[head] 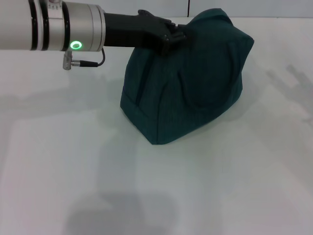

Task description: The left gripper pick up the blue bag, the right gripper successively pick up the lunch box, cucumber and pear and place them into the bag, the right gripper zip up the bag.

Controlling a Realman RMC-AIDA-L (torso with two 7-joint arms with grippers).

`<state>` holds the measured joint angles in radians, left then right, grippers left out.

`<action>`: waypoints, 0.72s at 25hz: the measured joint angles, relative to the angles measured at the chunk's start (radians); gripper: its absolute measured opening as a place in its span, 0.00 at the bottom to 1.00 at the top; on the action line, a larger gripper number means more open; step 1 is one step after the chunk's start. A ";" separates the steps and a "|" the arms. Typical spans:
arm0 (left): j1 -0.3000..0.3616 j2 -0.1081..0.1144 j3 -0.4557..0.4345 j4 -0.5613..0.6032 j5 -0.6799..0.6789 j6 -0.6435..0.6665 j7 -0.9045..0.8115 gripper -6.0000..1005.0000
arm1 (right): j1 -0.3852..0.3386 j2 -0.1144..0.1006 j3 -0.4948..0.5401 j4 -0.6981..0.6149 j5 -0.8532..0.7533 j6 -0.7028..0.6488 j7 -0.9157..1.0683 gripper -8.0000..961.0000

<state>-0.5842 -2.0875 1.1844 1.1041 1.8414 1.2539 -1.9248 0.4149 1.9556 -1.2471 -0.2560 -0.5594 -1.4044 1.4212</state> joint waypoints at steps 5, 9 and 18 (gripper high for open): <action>0.005 0.001 -0.003 -0.002 -0.026 0.012 -0.007 0.23 | -0.001 -0.004 -0.004 -0.002 -0.010 -0.018 -0.001 0.92; 0.009 0.003 -0.014 0.003 -0.105 0.052 -0.020 0.40 | 0.000 -0.010 -0.005 -0.032 -0.079 -0.044 -0.021 0.92; -0.007 0.015 -0.188 0.030 -0.225 0.308 -0.024 0.74 | 0.011 -0.015 -0.008 -0.118 -0.251 -0.253 -0.198 0.92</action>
<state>-0.5909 -2.0728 0.9968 1.1342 1.6159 1.5618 -1.9490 0.4260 1.9405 -1.2549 -0.3738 -0.8103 -1.6575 1.2237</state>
